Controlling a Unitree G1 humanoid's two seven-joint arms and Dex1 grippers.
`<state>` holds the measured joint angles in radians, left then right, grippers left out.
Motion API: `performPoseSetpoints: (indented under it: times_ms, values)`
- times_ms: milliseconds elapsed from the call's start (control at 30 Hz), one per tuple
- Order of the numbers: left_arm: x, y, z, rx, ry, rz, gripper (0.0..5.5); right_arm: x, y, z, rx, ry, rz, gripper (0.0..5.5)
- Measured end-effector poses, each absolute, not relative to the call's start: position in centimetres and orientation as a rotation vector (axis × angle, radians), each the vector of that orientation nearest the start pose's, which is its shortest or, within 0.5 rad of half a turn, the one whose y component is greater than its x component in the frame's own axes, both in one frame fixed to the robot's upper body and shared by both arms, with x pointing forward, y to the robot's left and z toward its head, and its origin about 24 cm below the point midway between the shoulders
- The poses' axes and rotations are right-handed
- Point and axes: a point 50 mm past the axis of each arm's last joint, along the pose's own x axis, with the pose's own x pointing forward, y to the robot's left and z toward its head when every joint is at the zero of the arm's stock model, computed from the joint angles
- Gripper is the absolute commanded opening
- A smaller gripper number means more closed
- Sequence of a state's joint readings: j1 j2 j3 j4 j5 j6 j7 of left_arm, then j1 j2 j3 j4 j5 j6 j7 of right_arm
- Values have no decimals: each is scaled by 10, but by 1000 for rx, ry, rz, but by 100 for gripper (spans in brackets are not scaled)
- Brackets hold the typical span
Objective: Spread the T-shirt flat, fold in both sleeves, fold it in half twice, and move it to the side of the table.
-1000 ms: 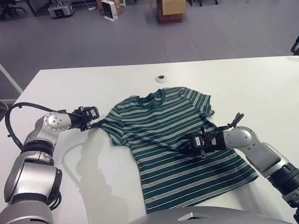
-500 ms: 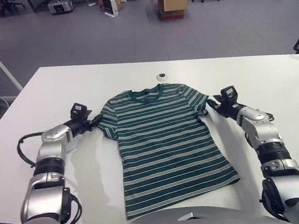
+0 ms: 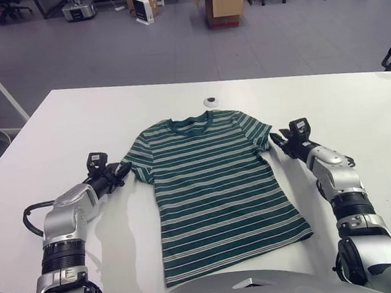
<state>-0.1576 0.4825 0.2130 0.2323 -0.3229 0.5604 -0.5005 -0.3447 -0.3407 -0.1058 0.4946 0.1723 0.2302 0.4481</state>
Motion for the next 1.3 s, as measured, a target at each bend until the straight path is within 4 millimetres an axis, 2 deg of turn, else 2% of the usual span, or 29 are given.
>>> performPoseSetpoints:
  times_ms: [167, 367, 533, 600, 733, 867, 1000, 1167, 1300]
  values:
    - [271, 274, 29, -124, 524, -201, 97, 307, -220, 23, -9, 358, 284, 189]
    - [273, 270, 28, -157, 517, -213, 5, 307, -218, 22, -10, 359, 287, 189]
    - [274, 269, 30, -241, 505, -221, 5, 308, -216, 22, -5, 351, 275, 189]
    - [280, 255, 40, -333, 447, -280, 5, 309, -219, 23, 16, 338, 254, 189]
    - [290, 240, 62, -381, 381, -363, 5, 310, -222, 24, 86, 312, 205, 189]
    - [290, 230, 68, -421, 366, -403, 5, 309, -225, 23, 125, 308, 172, 189]
    - [299, 211, 73, -404, 374, -476, 5, 309, -224, 22, 130, 309, 162, 189]
    - [314, 178, 67, -377, 447, -583, 5, 309, -220, 20, 140, 313, 161, 189]
    - [318, 169, 51, -359, 521, -588, 5, 309, -222, 18, 156, 320, 138, 189]
